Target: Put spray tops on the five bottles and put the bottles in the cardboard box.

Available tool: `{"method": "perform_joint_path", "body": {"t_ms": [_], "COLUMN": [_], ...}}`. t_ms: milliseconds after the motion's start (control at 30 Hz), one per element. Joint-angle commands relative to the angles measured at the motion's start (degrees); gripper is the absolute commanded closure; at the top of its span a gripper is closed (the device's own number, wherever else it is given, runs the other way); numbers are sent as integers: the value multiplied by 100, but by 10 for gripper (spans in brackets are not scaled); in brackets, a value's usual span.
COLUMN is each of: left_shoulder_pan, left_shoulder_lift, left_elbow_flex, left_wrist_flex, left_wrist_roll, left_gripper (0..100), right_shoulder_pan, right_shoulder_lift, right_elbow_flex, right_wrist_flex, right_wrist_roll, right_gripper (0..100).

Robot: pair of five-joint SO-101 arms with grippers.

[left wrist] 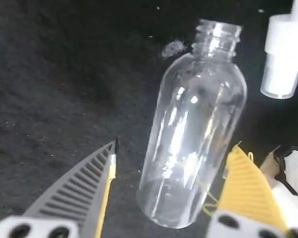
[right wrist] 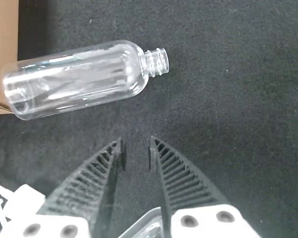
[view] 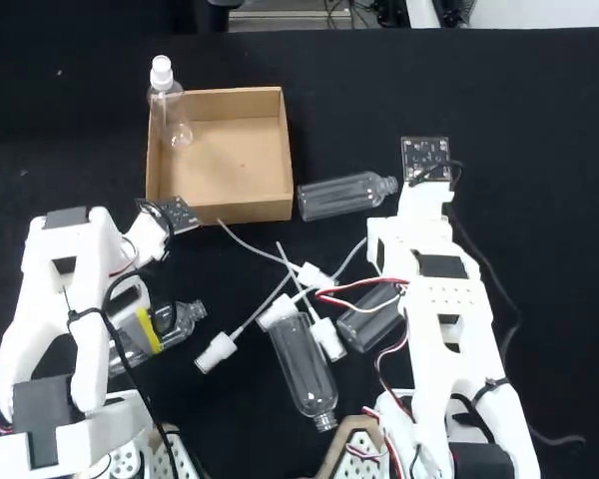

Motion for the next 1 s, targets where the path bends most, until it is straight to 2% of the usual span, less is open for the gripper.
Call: {"method": "perform_joint_path", "body": {"t_ms": [0, 233, 333, 400, 567, 600, 667, 767, 967], "left_shoulder_pan": [224, 242, 251, 242, 242, 242, 242, 277, 251], "left_shoulder_lift": [-229, -290, -308, -308, -308, -308, -308, -308, -308], "left_elbow_flex": [171, 1112, 1165, 1015, 321, 189, -31, -286, -224], "left_wrist_flex": [-114, -1222, -1301, -1064, -105, 26, 167, 149, 123], "left_wrist_roll": [105, 114, 158, 158, 167, 185, 440, 1196, 2312], "left_gripper": [667, 668, 672, 722, 970, 973, 951, 970, 970], "right_shoulder_pan": [35, 35, 35, 35, 35, 35, 35, 35, -273], "right_shoulder_lift": [-92, -92, -92, -92, -92, -92, -101, -127, -127], "right_elbow_flex": [-40, -31, -31, -31, -31, -31, -31, -57, -743], "right_wrist_flex": [-149, -149, -149, -149, -149, -149, -141, -18, 1134], "right_wrist_roll": [0, 0, 0, 0, 0, 0, 0, 0, 9], "right_gripper": [935, 935, 935, 935, 935, 935, 935, 935, 935]}}
